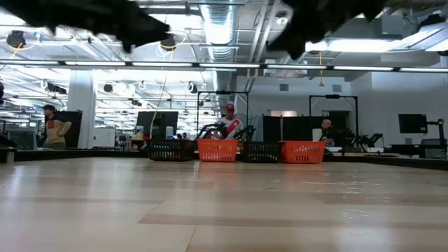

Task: Pick & Place Markers
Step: Return to Home Position

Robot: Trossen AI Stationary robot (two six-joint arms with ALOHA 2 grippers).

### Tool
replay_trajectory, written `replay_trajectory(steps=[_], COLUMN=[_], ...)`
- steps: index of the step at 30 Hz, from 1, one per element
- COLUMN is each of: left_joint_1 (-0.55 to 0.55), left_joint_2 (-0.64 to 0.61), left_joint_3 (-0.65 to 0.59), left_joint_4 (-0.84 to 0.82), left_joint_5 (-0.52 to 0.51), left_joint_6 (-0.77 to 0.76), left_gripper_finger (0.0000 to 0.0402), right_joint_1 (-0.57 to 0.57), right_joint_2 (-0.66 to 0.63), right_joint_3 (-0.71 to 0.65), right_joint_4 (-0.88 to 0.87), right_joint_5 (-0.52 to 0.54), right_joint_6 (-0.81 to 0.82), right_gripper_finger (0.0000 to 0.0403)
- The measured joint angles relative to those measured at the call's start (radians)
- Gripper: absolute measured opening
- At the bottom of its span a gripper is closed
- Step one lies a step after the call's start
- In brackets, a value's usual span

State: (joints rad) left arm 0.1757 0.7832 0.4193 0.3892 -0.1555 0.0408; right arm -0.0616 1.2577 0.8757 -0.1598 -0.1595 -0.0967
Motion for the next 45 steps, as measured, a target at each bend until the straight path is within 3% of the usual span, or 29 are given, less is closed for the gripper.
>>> replay_trajectory(steps=[5,14,19,30,38,45], left_joint_1=[0.014,0.054,0.063,0.061,0.055,-0.004], left_joint_2=[-0.213,-0.4,-0.446,-0.435,-0.441,-0.422], left_joint_3=[-0.191,-0.299,-0.322,-0.344,-0.415,-0.415], left_joint_4=[0.203,0.202,0.18,0.02,0.003,-0.004], left_joint_5=[0.003,0.003,0.004,0.12,0.125,0.153], left_joint_6=[0.003,-0.043,-0.095,-0.175,-0.243,-0.232], left_gripper_finger=[0.0145,0.0145,0.0145,0.0145,0.0145,0.0145], right_joint_1=[0.065,0.165,0.191,0.181,0.155,0.151], right_joint_2=[-0.11,-0.454,-0.714,-1.255,-1.218,-1.238], right_joint_3=[0.0,-0.094,-0.251,-0.575,-0.668,-0.739], right_joint_4=[0.071,0.058,0.064,0.013,-0.015,0.094], right_joint_5=[0.001,0.002,0.048,0.114,0.116,0.11], right_joint_6=[-0.002,-0.016,0.019,-0.016,-0.055,-0.061], right_gripper_finger=[0.0001,0.0001,0.0001,0.0001,0.0001,0.0001])
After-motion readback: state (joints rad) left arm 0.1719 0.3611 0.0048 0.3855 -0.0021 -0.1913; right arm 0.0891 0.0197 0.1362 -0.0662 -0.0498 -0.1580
